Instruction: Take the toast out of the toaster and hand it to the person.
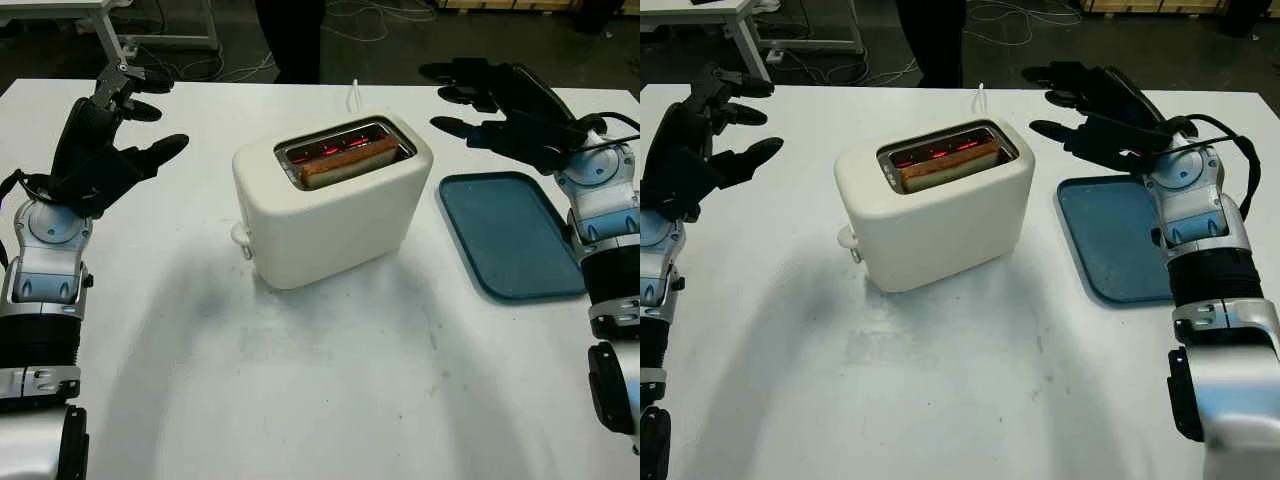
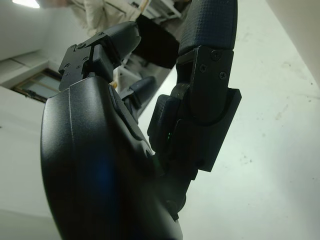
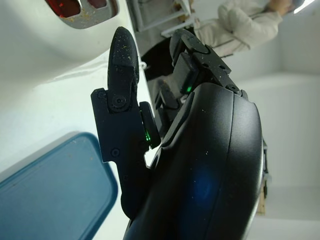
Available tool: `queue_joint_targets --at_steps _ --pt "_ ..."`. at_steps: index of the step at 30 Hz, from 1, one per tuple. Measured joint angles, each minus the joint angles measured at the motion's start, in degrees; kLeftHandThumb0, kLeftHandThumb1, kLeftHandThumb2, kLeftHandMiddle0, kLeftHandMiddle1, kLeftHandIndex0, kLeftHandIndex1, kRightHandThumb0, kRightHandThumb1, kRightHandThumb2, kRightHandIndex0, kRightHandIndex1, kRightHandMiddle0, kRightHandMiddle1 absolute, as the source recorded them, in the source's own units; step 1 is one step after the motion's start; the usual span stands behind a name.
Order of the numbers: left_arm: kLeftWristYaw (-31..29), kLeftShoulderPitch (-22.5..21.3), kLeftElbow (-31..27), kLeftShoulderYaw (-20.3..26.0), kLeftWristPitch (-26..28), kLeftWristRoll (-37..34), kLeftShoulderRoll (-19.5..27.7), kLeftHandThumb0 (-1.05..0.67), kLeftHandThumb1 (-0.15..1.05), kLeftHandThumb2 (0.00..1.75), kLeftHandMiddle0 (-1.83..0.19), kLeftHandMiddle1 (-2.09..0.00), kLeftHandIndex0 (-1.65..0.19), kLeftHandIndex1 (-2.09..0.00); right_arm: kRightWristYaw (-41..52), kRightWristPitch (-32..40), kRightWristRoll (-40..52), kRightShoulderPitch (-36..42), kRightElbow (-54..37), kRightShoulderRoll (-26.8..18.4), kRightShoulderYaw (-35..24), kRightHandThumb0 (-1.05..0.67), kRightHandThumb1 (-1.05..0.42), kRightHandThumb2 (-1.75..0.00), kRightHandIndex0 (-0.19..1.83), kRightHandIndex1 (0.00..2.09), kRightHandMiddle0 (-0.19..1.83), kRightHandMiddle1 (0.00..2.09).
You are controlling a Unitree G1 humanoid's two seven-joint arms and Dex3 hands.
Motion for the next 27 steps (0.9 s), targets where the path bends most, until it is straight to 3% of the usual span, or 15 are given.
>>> queue_joint_targets --at_steps 27 --pt "-0.31 1.18 -1.90 0.59 1.94 -0.91 0.27 -0.96 0.92 0.20 0.00 -1.25 0.00 -1.14 -0.52 -0.11 -0.82 0.00 1.02 0.01 0.32 -0.51 -0.92 -0.29 0.48 0.01 0.44 0.00"
